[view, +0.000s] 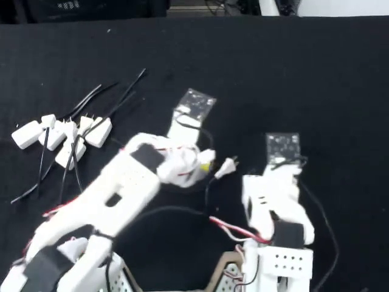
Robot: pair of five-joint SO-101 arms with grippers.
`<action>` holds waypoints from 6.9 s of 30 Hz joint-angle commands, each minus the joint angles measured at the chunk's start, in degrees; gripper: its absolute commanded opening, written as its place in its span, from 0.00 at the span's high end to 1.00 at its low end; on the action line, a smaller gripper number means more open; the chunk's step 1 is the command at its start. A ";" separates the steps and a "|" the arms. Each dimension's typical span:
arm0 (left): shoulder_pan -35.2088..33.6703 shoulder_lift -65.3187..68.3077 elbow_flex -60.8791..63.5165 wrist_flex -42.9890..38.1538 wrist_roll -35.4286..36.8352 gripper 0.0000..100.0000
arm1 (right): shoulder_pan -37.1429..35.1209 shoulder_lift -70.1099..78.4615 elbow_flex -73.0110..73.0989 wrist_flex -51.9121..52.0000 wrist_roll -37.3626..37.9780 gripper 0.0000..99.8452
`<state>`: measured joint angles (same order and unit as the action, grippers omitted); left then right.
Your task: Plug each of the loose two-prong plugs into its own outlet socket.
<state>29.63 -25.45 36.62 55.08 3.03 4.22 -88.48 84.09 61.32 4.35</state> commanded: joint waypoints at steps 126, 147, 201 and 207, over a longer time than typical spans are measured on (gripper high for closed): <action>-20.88 -17.23 35.30 -28.40 5.01 0.77 | -4.40 78.99 -50.59 -1.14 46.42 0.99; -29.05 -47.38 39.25 -15.38 9.93 0.78 | -43.34 54.11 -23.52 -30.33 12.75 0.99; -28.88 -70.07 52.62 -14.86 4.13 0.76 | -46.59 35.12 -28.00 -12.48 12.22 0.99; -28.44 -70.07 50.33 -14.95 8.35 0.76 | -44.84 35.12 -19.38 -18.90 12.84 0.99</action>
<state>0.70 -94.90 90.59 40.13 7.16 -41.93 -52.00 63.16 46.46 16.48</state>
